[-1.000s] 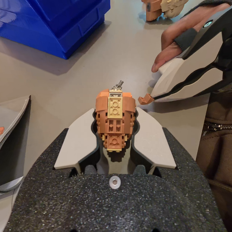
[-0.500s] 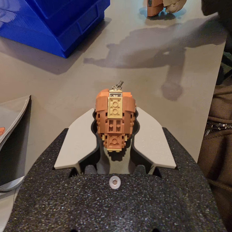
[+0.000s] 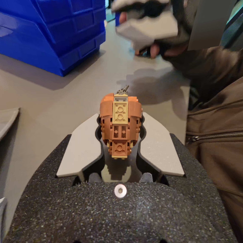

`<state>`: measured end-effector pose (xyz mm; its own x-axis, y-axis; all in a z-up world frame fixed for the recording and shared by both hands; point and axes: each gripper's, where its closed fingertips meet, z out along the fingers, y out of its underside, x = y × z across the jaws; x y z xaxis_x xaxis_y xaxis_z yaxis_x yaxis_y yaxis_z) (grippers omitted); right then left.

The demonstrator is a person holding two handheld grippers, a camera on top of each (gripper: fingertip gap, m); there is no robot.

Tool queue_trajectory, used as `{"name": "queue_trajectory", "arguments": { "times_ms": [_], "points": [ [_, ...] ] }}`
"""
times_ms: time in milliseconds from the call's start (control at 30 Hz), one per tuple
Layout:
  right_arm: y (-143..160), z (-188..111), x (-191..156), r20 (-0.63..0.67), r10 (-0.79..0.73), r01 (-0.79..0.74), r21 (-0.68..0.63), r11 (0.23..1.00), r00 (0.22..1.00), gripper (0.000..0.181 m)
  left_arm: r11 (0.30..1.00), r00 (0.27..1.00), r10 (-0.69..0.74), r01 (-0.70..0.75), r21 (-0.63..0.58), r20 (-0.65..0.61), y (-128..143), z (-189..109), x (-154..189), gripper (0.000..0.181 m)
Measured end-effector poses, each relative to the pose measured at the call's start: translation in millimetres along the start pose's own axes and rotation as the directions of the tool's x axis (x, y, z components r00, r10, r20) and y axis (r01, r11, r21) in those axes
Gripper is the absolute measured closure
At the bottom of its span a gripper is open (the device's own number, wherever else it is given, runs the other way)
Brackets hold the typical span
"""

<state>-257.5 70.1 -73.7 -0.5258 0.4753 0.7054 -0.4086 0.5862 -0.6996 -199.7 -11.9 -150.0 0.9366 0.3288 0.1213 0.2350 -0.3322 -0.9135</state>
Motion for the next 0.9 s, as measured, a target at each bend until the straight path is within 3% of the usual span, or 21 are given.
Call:
{"name": "queue_trajectory", "arguments": {
  "times_ms": [133,300,600,900],
  "points": [
    [-25.9,-4.8,-54.8,0.088,-0.158,0.151,0.082,0.985,0.983,0.164,0.986,0.984,-0.105,0.122,0.11,-0.147,-14.8,-8.5,12.1,0.125],
    [-52.4,-6.2,-91.4,0.076,-0.352,0.328,0.22,0.918,0.933,0.164,0.958,0.95,-0.185,0.232,0.169,-0.252,-24.2,-16.7,16.2,0.125],
    [-51.2,5.1,-105.9,0.003,-0.584,0.572,0.196,0.796,0.812,0.156,0.968,0.957,-0.192,0.221,0.119,-0.217,-17.6,-10.2,14.8,0.125],
    [-45.8,13.6,-109.2,-0.047,-0.674,0.674,0.125,0.728,0.737,0.156,0.967,0.962,-0.207,0.228,0.111,-0.177,-15.7,-8.6,8.6,0.125]
  ]
}}
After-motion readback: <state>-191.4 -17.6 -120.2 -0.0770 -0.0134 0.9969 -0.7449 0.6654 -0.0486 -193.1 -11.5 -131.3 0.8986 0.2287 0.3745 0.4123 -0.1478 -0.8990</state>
